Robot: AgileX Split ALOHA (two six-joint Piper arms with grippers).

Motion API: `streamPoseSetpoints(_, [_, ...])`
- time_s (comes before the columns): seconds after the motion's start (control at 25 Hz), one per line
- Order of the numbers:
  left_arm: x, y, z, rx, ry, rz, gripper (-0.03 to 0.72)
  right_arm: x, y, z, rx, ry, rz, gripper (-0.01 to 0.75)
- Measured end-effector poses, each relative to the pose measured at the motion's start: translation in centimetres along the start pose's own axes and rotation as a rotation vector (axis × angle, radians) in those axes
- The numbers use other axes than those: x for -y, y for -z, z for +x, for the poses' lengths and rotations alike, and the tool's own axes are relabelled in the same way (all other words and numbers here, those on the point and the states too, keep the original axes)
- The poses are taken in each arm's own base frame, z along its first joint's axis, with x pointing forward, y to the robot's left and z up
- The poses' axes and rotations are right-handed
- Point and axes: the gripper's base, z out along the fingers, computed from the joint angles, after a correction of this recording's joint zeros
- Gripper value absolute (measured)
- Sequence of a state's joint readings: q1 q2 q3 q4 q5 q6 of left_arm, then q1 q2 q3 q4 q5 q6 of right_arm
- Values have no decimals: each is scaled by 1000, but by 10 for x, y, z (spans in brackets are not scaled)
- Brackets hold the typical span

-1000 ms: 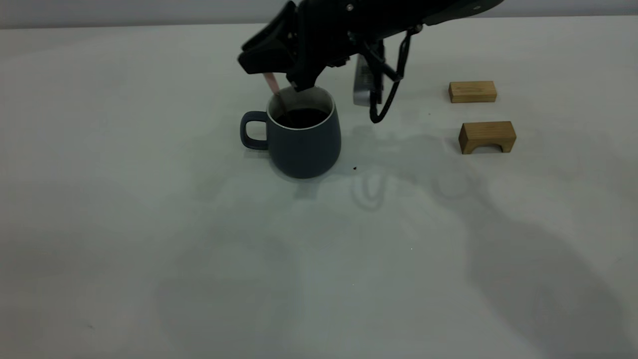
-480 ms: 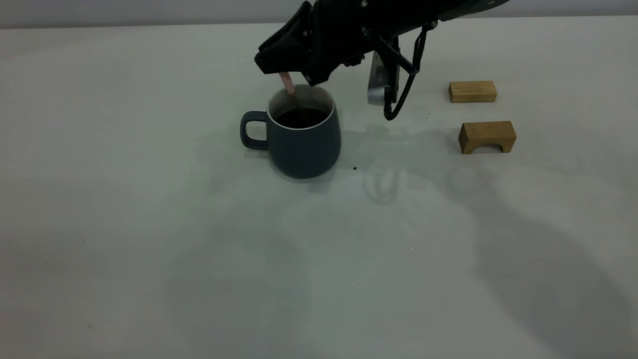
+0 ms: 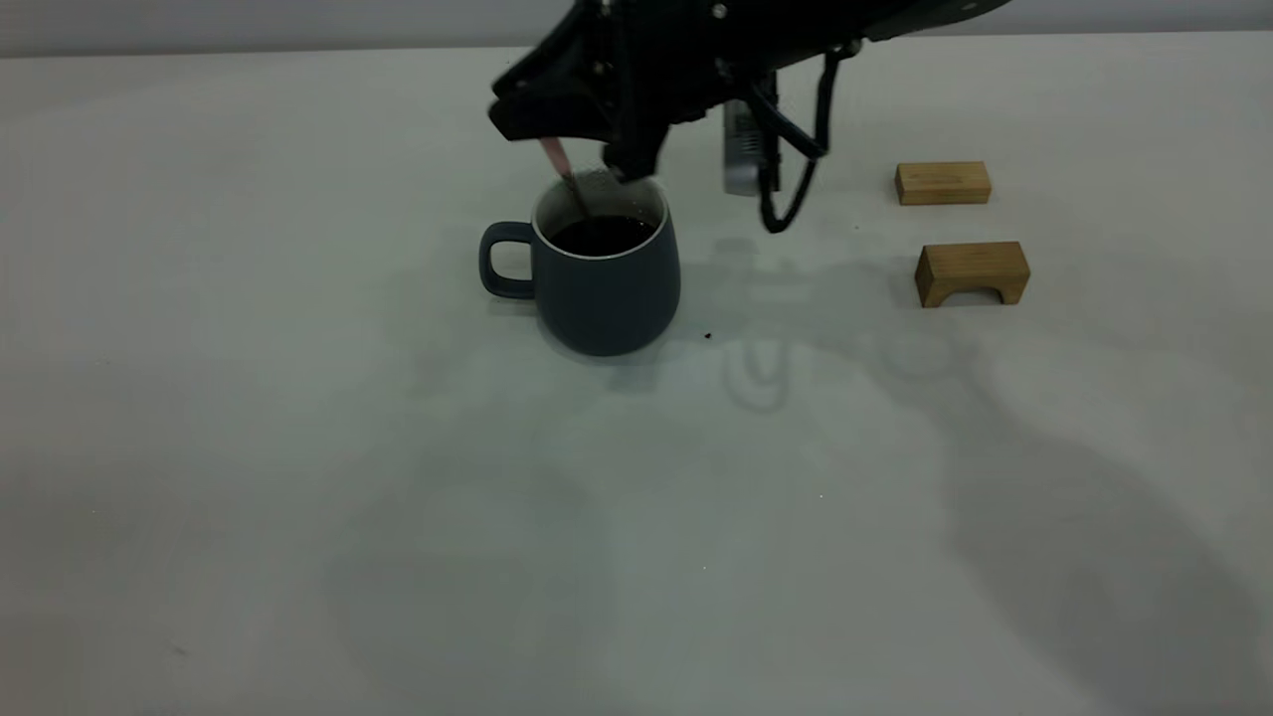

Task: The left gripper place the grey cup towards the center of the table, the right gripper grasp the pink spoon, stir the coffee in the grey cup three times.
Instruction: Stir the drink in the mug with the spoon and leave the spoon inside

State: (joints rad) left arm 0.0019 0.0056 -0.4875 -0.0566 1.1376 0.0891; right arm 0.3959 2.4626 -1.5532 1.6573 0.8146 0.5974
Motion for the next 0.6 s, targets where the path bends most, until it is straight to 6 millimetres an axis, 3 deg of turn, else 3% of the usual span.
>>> streamPoseSetpoints(0.28, [0,0,0,0,0,0,490,3,0,-1,23,-174,41,134])
streamPoseSetpoints(0.44, [0,0,0,0,0,0,490,1,-5,7,-14,-40,-2,134])
streamPoseSetpoints(0.6, [0,0,0,0,0,0,490,-7,4,-1,8,72,-30,134])
